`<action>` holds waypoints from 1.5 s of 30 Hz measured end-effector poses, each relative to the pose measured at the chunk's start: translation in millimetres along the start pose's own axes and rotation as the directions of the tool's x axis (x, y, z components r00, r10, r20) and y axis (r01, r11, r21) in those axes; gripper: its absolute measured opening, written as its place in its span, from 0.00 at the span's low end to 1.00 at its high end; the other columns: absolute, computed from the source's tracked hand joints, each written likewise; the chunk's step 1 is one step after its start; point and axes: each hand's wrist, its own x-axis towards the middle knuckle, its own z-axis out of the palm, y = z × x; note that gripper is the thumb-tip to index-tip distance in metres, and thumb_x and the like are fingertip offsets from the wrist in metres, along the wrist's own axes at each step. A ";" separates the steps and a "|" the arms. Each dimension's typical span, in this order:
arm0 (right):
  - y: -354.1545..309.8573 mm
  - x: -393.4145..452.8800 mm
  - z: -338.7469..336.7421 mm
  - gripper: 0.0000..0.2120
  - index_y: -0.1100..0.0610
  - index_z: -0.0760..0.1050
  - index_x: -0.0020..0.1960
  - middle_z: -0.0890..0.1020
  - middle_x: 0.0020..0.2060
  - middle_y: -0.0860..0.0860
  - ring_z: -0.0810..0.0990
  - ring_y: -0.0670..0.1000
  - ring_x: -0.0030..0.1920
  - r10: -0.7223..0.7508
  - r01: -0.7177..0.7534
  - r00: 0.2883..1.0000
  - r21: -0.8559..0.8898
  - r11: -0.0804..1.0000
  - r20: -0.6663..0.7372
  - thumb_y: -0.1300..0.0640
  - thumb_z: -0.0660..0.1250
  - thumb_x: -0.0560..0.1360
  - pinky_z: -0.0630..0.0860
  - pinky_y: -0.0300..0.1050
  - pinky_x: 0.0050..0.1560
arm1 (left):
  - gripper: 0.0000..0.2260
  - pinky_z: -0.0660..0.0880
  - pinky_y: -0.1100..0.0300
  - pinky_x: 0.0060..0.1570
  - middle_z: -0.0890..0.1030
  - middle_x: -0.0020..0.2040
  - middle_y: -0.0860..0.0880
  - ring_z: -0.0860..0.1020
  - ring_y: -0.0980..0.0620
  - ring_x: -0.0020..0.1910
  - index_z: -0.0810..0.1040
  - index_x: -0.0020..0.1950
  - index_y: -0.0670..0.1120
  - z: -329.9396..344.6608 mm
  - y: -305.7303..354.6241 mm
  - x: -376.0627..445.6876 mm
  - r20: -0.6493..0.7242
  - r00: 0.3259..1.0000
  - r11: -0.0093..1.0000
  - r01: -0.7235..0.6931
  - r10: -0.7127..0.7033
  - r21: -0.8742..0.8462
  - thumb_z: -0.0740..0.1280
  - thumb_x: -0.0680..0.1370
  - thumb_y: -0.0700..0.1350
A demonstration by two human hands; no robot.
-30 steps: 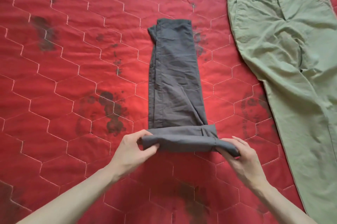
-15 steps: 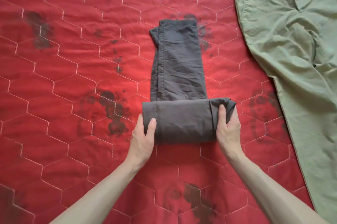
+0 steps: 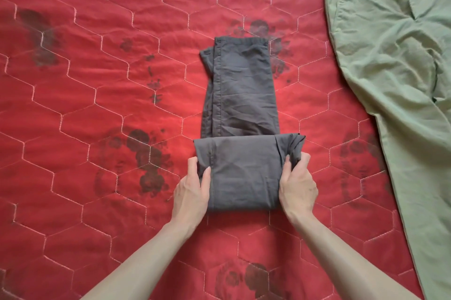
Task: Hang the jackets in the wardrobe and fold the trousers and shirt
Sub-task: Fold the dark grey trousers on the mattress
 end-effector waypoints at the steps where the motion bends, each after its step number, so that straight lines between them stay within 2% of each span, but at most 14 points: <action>1: -1.1 -1.0 1.3 0.10 0.52 0.63 0.63 0.85 0.50 0.62 0.83 0.70 0.49 0.001 -0.001 1.000 -0.012 1.000 -0.023 0.49 0.58 0.85 0.68 0.56 0.43 | 0.13 0.74 0.46 0.43 0.84 0.45 0.43 0.82 0.35 0.47 0.66 0.66 0.50 1.9 1.7 -2.1 -0.017 1.000 0.999 0.013 -0.013 0.044 0.63 0.85 0.50; 3: -2.7 -2.3 1.4 0.19 0.56 0.66 0.73 0.80 0.61 0.61 0.79 0.66 0.60 -0.056 0.058 0.992 0.020 0.998 -0.111 0.53 0.63 0.84 0.72 0.58 0.54 | 0.20 0.75 0.46 0.52 0.81 0.59 0.41 0.80 0.37 0.57 0.65 0.73 0.47 4.9 4.1 -5.5 -0.102 0.994 0.991 -0.014 0.028 0.135 0.66 0.83 0.47; 5: 0.3 -3.6 -3.3 0.29 0.61 0.62 0.80 0.72 0.72 0.61 0.71 0.63 0.71 -0.177 0.167 0.961 -0.062 0.984 -0.213 0.57 0.67 0.82 0.68 0.59 0.69 | 0.25 0.71 0.45 0.68 0.72 0.69 0.39 0.74 0.38 0.68 0.66 0.77 0.41 6.3 2.2 -8.1 -0.197 0.954 0.945 -0.168 0.228 0.281 0.67 0.82 0.44; 7: 8.3 -6.2 -9.2 0.32 0.61 0.59 0.82 0.64 0.79 0.60 0.64 0.61 0.79 -0.378 0.344 0.903 -0.185 0.921 -0.204 0.52 0.65 0.83 0.63 0.59 0.77 | 0.28 0.64 0.41 0.76 0.67 0.75 0.39 0.67 0.38 0.76 0.65 0.80 0.41 5.5 -3.2 -9.2 -0.110 0.890 0.845 -0.373 0.443 0.382 0.66 0.82 0.49; 9: 21.4 -10.7 -12.4 0.36 0.60 0.59 0.83 0.59 0.83 0.58 0.57 0.59 0.83 -0.587 0.565 0.808 -0.219 0.795 -0.045 0.43 0.63 0.82 0.56 0.61 0.81 | 0.35 0.57 0.38 0.80 0.62 0.81 0.39 0.60 0.39 0.82 0.64 0.82 0.43 4.8 -10.7 -11.9 0.106 0.824 0.738 -0.548 0.556 0.394 0.67 0.79 0.57; 13: 46.9 -21.2 -16.8 0.52 0.56 0.56 0.84 0.51 0.84 0.60 0.51 0.60 0.84 -0.703 0.763 0.646 -0.210 0.612 0.299 0.29 0.68 0.72 0.51 0.62 0.82 | 0.50 0.56 0.36 0.79 0.50 0.84 0.35 0.48 0.36 0.84 0.57 0.85 0.44 1.2 -15.3 -17.3 0.419 0.754 0.594 -0.656 0.505 0.465 0.69 0.69 0.64; 17: 55.4 -14.8 -28.8 0.53 0.55 0.52 0.85 0.48 0.84 0.62 0.50 0.62 0.84 -0.713 0.823 0.568 -0.268 0.502 0.410 0.34 0.70 0.70 0.56 0.63 0.80 | 0.52 0.55 0.34 0.79 0.47 0.81 0.26 0.47 0.27 0.82 0.56 0.84 0.38 0.8 -0.8 -19.4 0.492 0.763 0.466 -0.645 0.418 0.606 0.74 0.66 0.56; 21: 52.4 -6.4 -42.6 0.49 0.56 0.64 0.82 0.58 0.82 0.64 0.61 0.60 0.82 -0.728 0.836 0.548 -0.279 0.472 0.411 0.47 0.77 0.65 0.61 0.59 0.78 | 0.44 0.66 0.36 0.75 0.58 0.80 0.27 0.59 0.26 0.79 0.66 0.80 0.39 2.5 25.9 -28.3 0.459 0.831 0.499 -0.556 0.314 0.664 0.75 0.65 0.45; 25: 47.4 -4.7 -56.3 0.28 0.60 0.80 0.69 0.77 0.72 0.59 0.79 0.56 0.70 -0.805 0.844 0.537 -0.170 0.509 0.253 0.55 0.76 0.70 0.66 0.56 0.75 | 0.33 0.82 0.46 0.59 0.82 0.66 0.38 0.81 0.36 0.64 0.82 0.65 0.41 -12.9 41.8 -26.9 0.397 0.827 0.627 -0.562 0.399 0.539 0.77 0.59 0.46; 28: 42.8 -2.5 -71.1 0.17 0.58 0.83 0.60 0.86 0.57 0.50 0.86 0.52 0.56 -0.800 0.808 0.587 -0.028 0.588 0.125 0.55 0.70 0.73 0.70 0.52 0.71 | 0.18 0.81 0.51 0.43 0.86 0.46 0.51 0.85 0.44 0.45 0.83 0.55 0.51 -37.2 53.3 -18.3 0.303 0.882 0.830 -0.453 0.362 0.327 0.70 0.65 0.49; 33: 37.8 -8.3 -90.4 0.13 0.56 0.83 0.53 0.85 0.49 0.43 0.81 0.49 0.52 -0.606 0.599 0.796 0.178 0.781 -0.021 0.49 0.79 0.74 0.74 0.41 0.60 | 0.13 0.78 0.57 0.40 0.84 0.38 0.55 0.80 0.54 0.35 0.79 0.51 0.56 -68.4 47.3 -17.4 0.263 0.944 0.980 -0.186 0.199 -0.074 0.70 0.67 0.50; 36: 28.3 -10.6 -96.0 0.18 0.52 0.82 0.57 0.85 0.50 0.46 0.83 0.51 0.52 -0.477 0.448 0.879 0.313 0.838 0.019 0.46 0.76 0.71 0.77 0.45 0.55 | 0.09 0.76 0.63 0.38 0.83 0.38 0.51 0.78 0.58 0.35 0.81 0.48 0.51 -68.4 36.2 -17.4 0.173 0.980 0.954 -0.043 0.098 -0.297 0.75 0.70 0.47; 40: 4.2 -8.0 -90.0 0.14 0.47 0.78 0.56 0.85 0.45 0.42 0.84 0.44 0.47 -0.403 0.332 0.914 0.496 0.802 0.041 0.44 0.74 0.74 0.76 0.35 0.50 | 0.06 0.77 0.66 0.45 0.87 0.44 0.54 0.83 0.59 0.43 0.84 0.51 0.49 -56.8 33.9 -12.6 0.099 0.995 0.866 0.043 0.008 -0.499 0.77 0.76 0.43; 45: -23.7 12.9 -74.5 0.09 0.49 0.77 0.56 0.86 0.46 0.42 0.85 0.44 0.48 -0.347 0.280 0.937 0.536 0.797 0.026 0.49 0.73 0.80 0.77 0.38 0.51 | 0.14 0.73 0.75 0.53 0.85 0.55 0.62 0.82 0.65 0.56 0.80 0.61 0.55 -44.4 40.2 -1.3 0.061 0.998 0.861 0.034 -0.004 -0.507 0.72 0.77 0.56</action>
